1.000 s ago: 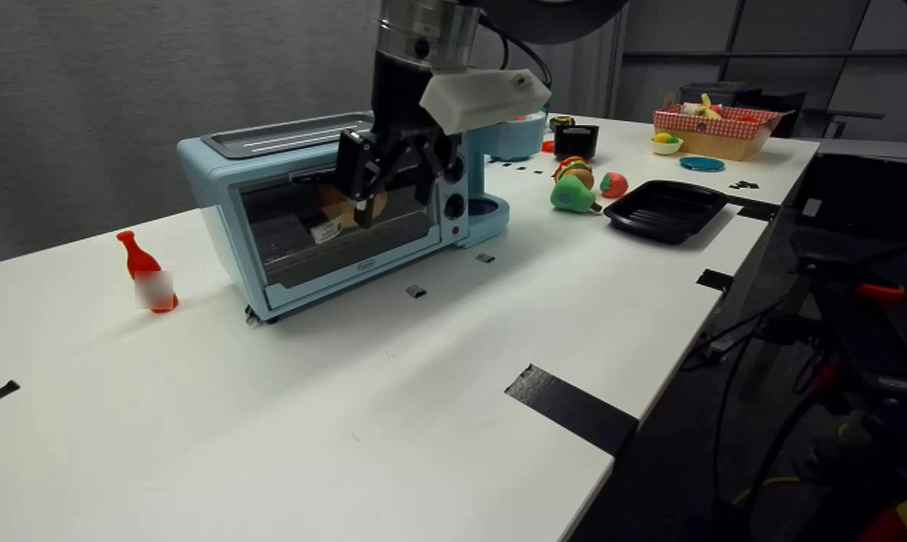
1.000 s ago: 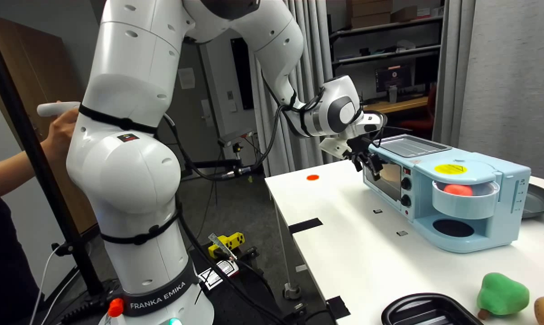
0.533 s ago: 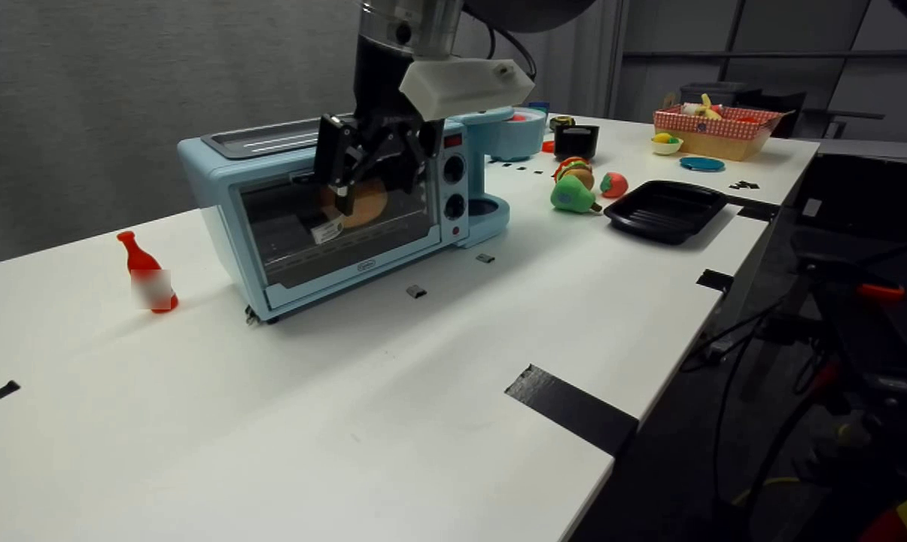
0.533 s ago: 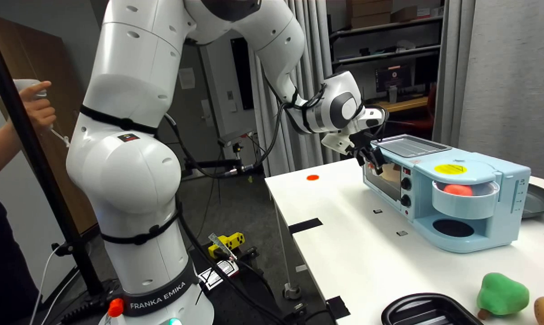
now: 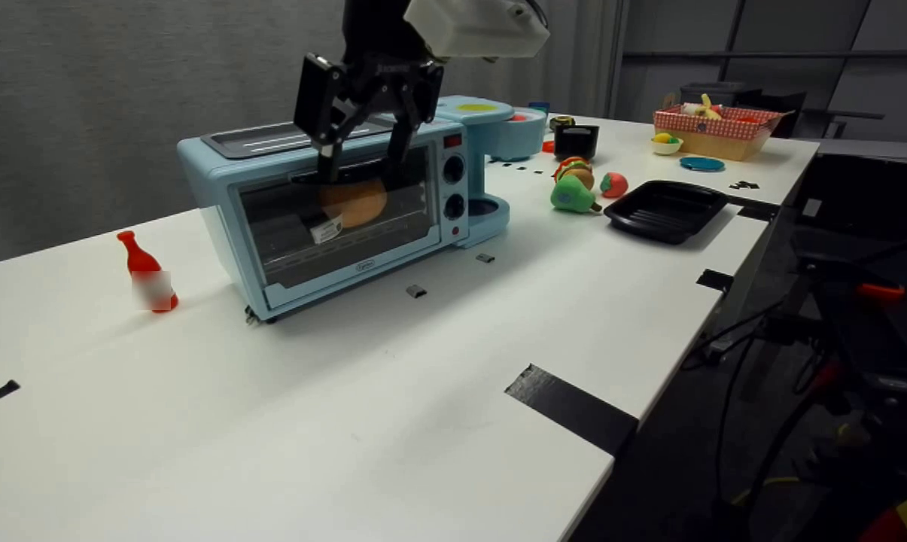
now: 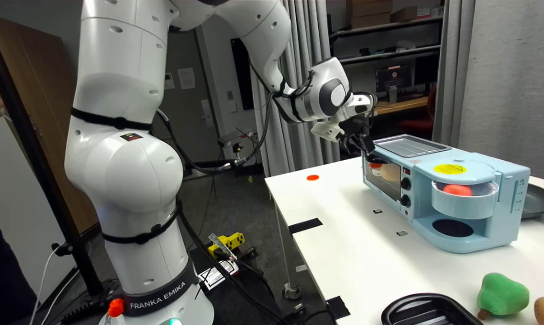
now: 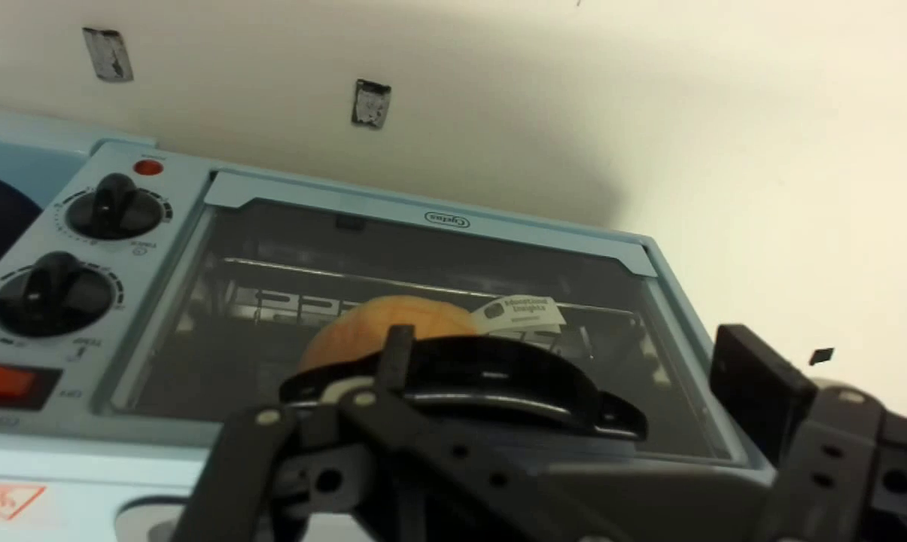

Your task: Close the toaster oven door

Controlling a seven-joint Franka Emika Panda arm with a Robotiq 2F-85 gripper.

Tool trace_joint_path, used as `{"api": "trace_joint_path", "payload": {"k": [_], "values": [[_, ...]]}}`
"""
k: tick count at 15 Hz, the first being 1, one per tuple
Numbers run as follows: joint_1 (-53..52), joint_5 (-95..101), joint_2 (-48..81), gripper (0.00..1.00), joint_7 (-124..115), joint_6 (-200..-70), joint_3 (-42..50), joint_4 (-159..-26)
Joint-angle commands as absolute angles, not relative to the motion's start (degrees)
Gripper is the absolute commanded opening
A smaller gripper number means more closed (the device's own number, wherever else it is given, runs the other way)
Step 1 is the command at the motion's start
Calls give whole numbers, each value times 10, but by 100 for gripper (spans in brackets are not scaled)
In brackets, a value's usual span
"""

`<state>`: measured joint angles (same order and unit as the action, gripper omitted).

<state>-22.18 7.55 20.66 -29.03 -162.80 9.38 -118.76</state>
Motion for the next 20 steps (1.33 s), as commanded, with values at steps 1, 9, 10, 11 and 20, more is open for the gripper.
{"api": "trace_joint_path", "payload": {"k": [1, 9, 10, 11, 20], "values": [[-230, 122, 129, 100, -300, -1646, 92, -1254], [-245, 188, 5, 100, -315, -1647, 95, -1338], [-244, 194, -12, 100, -316, -1646, 94, -1350], [-244, 202, -32, 100, -318, -1644, 92, -1363], [-239, 185, -21, 100, -301, -1629, 88, -1351]]}}
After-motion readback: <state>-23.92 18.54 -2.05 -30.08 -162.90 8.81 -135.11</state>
